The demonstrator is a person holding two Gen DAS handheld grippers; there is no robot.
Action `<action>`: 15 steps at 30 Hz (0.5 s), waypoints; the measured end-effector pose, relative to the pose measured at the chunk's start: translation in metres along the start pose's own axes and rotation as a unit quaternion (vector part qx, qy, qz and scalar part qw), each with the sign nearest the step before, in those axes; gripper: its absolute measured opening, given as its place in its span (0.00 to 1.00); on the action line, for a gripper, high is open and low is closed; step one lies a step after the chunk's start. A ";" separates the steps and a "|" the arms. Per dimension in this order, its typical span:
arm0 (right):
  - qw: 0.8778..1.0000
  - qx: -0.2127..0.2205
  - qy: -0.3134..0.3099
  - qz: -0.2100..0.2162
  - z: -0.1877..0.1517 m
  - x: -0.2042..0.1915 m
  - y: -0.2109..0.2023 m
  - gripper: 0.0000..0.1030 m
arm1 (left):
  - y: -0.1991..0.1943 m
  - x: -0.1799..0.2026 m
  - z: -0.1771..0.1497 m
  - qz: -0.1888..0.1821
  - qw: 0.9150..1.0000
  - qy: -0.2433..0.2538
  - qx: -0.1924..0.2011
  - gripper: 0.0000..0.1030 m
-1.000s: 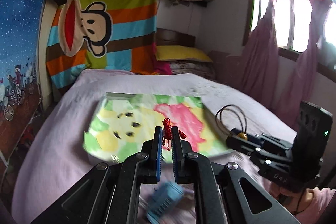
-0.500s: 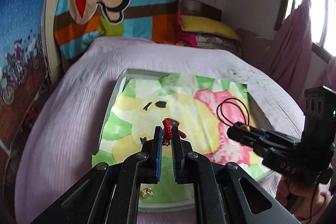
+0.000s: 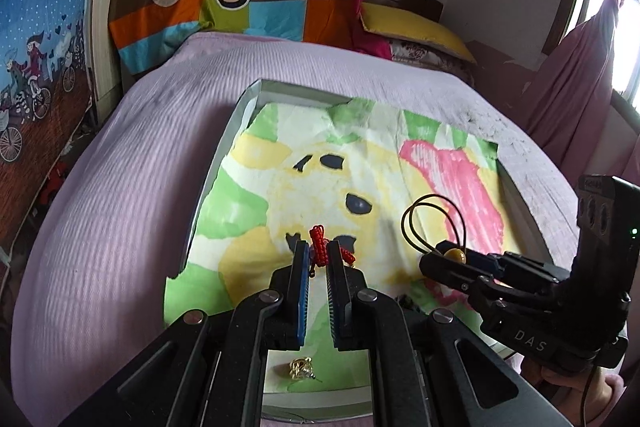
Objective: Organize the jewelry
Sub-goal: 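Carry both items over the silver tray and open both tools to release them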
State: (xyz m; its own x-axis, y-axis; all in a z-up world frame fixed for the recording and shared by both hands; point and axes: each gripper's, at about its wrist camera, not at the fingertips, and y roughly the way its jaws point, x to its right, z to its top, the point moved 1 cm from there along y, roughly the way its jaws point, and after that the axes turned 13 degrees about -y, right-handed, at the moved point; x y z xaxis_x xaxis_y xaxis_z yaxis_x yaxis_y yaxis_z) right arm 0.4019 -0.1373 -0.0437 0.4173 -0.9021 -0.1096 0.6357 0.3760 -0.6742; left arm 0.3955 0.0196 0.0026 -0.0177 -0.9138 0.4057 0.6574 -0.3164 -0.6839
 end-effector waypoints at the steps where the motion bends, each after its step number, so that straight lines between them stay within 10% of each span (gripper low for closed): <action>1: 1.000 -0.001 -0.003 -0.001 0.000 -0.001 0.000 0.21 | 0.001 0.000 -0.001 0.001 1.000 0.002 -0.002 0.08; 15: 1.000 0.024 0.000 -0.010 -0.008 0.003 -0.021 0.35 | -0.011 -0.001 -0.011 -0.001 1.000 0.012 0.012 0.11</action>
State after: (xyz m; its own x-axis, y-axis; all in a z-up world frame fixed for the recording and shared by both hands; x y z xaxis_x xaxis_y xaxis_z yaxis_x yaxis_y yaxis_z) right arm 0.3850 -0.1493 -0.0356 0.4039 -0.9096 -0.0973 0.6737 0.3678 -0.6409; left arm 0.3803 0.0211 0.0033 -0.0358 -0.9192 0.3922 0.6750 -0.3117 -0.6687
